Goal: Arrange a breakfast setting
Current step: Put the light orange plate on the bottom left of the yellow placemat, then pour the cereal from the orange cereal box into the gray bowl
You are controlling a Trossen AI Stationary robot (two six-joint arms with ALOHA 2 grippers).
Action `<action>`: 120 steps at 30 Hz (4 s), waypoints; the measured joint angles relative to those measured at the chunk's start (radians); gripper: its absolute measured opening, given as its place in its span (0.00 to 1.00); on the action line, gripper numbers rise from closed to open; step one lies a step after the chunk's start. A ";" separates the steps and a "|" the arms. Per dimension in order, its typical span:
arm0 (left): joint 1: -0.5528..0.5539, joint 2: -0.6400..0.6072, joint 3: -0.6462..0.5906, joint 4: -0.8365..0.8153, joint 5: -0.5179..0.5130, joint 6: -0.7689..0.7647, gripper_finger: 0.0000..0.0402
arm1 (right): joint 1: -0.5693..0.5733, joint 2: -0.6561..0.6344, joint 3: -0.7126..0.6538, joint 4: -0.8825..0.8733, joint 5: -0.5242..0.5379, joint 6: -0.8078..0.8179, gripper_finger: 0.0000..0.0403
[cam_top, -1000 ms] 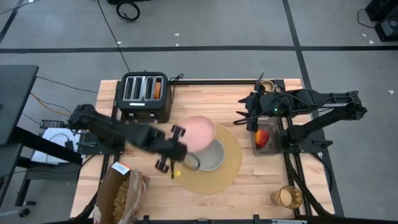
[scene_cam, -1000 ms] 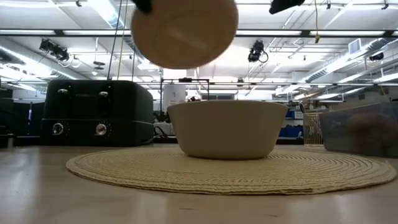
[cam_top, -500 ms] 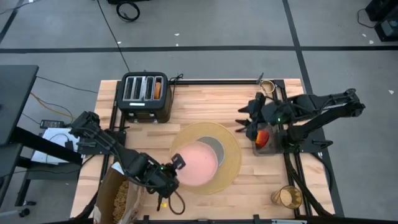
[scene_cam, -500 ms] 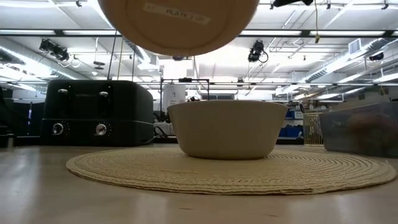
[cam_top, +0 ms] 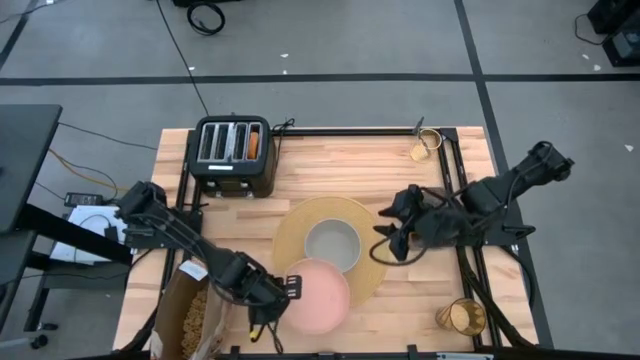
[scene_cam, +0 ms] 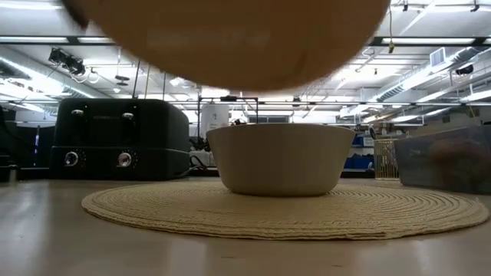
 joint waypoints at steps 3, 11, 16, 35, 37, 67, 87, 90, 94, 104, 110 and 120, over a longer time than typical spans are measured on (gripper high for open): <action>-0.002 0.006 -0.063 0.081 0.007 0.086 0.04 | 0.025 0.012 0.000 0.001 0.000 0.036 0.52; 0.005 0.011 -0.155 0.167 0.024 0.190 0.04 | 0.040 0.020 0.000 0.007 -0.006 0.061 0.52; -0.010 0.012 -0.192 0.251 0.058 0.247 0.04 | 0.038 0.020 0.000 0.007 -0.031 0.077 0.52; 0.037 0.062 -0.208 0.151 0.115 0.163 0.06 | 0.034 0.018 0.000 0.007 -0.036 0.111 0.52; 0.037 0.067 -0.209 0.126 0.126 0.141 0.06 | 0.034 0.018 0.000 0.008 -0.036 0.111 0.52; 0.051 -0.009 -0.141 -0.027 0.191 -0.078 0.28 | -0.002 0.018 0.000 -0.001 -0.054 0.178 0.52; 0.405 -0.366 -0.091 0.198 0.190 -1.332 0.29 | -0.205 -0.016 0.000 -0.427 -0.135 0.320 0.55; 0.443 -0.407 -0.056 0.220 0.205 -1.613 0.34 | -0.207 -0.015 0.000 -0.426 -0.135 0.251 0.56; 0.417 -0.427 0.091 0.139 0.227 -1.759 0.41 | -0.225 -0.015 0.000 -0.426 -0.112 0.161 0.57; 0.085 -0.418 0.432 0.069 0.161 -2.217 0.40 | -0.318 -0.015 0.000 -0.300 -0.106 -0.068 0.57; -0.187 -0.399 0.445 0.024 -0.070 -2.519 0.40 | -0.371 -0.015 0.000 -0.187 -0.139 -0.222 0.57; -0.389 -0.289 0.443 -0.294 -0.134 -3.118 0.40 | -0.451 -0.015 0.000 -0.087 -0.207 -0.364 0.57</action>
